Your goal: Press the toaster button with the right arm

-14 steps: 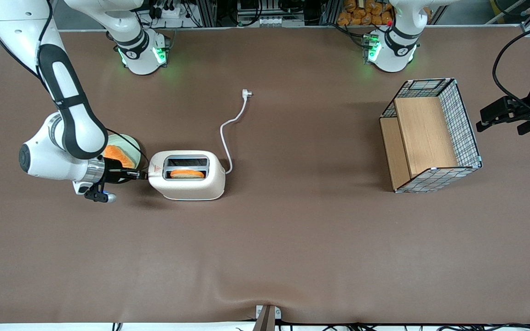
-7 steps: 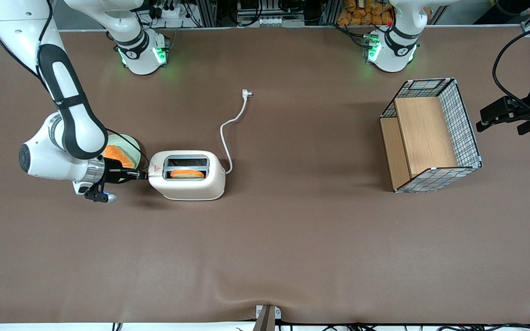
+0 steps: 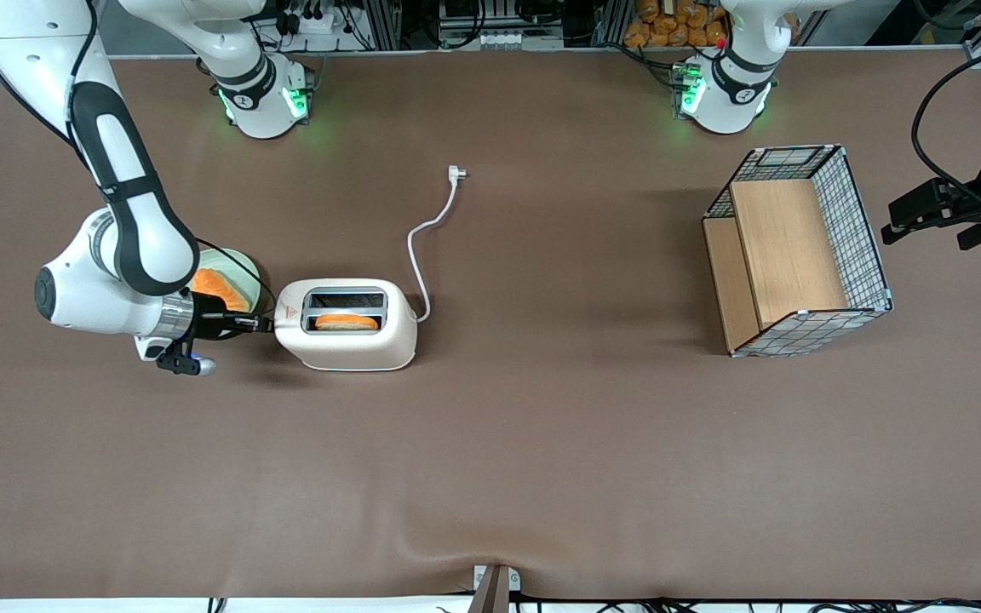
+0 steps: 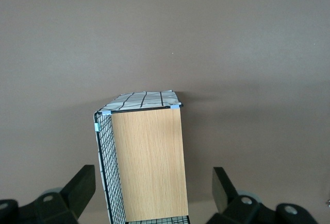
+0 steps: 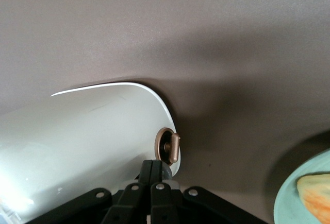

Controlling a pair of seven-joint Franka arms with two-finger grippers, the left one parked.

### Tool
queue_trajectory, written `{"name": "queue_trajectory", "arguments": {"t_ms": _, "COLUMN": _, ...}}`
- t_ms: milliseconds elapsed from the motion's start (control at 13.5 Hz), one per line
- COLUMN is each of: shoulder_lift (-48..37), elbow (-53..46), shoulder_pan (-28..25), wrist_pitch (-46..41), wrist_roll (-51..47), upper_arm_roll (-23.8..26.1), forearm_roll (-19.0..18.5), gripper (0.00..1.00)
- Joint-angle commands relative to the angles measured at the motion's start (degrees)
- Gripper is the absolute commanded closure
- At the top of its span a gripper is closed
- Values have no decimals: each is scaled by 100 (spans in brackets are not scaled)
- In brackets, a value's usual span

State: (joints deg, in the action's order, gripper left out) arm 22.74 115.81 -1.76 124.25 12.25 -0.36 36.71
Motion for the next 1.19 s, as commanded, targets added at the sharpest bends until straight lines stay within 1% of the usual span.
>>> {"name": "queue_trajectory", "arguments": {"t_ms": 0, "shoulder_lift": 283, "elbow": -129, "shoulder_pan": -149, "wrist_pitch": 47, "wrist_roll": 111, "upper_arm_roll": 1, "forearm_roll": 82, "gripper": 100}}
{"name": "queue_trajectory", "arguments": {"t_ms": 222, "shoulder_lift": 292, "elbow": -340, "shoulder_pan": -79, "wrist_pitch": -365, "wrist_roll": 120, "upper_arm_roll": -34, "forearm_roll": 65, "gripper": 100}}
{"name": "queue_trajectory", "arguments": {"t_ms": 519, "shoulder_lift": 292, "elbow": -524, "shoulder_pan": 35, "wrist_pitch": -427, "wrist_roll": 111, "upper_arm_roll": -34, "forearm_roll": -286, "gripper": 100}}
{"name": "queue_trajectory", "arguments": {"t_ms": 667, "shoulder_lift": 301, "elbow": -778, "shoulder_pan": 96, "wrist_pitch": -812, "wrist_roll": 103, "upper_arm_roll": -69, "forearm_roll": -436, "gripper": 100}}
{"name": "queue_trajectory", "arguments": {"t_ms": 815, "shoulder_lift": 318, "elbow": -1007, "shoulder_pan": 123, "wrist_pitch": -1129, "wrist_roll": 103, "upper_arm_roll": -175, "forearm_roll": -445, "gripper": 100}}
{"name": "queue_trajectory", "arguments": {"t_ms": 889, "shoulder_lift": 318, "elbow": -1043, "shoulder_pan": 132, "wrist_pitch": -1174, "wrist_roll": 103, "upper_arm_roll": -175, "forearm_roll": -506, "gripper": 94}}
{"name": "queue_trajectory", "arguments": {"t_ms": 963, "shoulder_lift": 318, "elbow": -1139, "shoulder_pan": 132, "wrist_pitch": -1218, "wrist_roll": 94, "upper_arm_roll": -184, "forearm_roll": -628, "gripper": 78}}
{"name": "queue_trajectory", "arguments": {"t_ms": 1037, "shoulder_lift": 318, "elbow": -1244, "shoulder_pan": 141, "wrist_pitch": -1349, "wrist_roll": 85, "upper_arm_roll": -236, "forearm_roll": -708, "gripper": 29}}
{"name": "queue_trajectory", "arguments": {"t_ms": 1111, "shoulder_lift": 327, "elbow": -1341, "shoulder_pan": 132, "wrist_pitch": -1490, "wrist_roll": 94, "upper_arm_roll": -306, "forearm_roll": -726, "gripper": 0}}
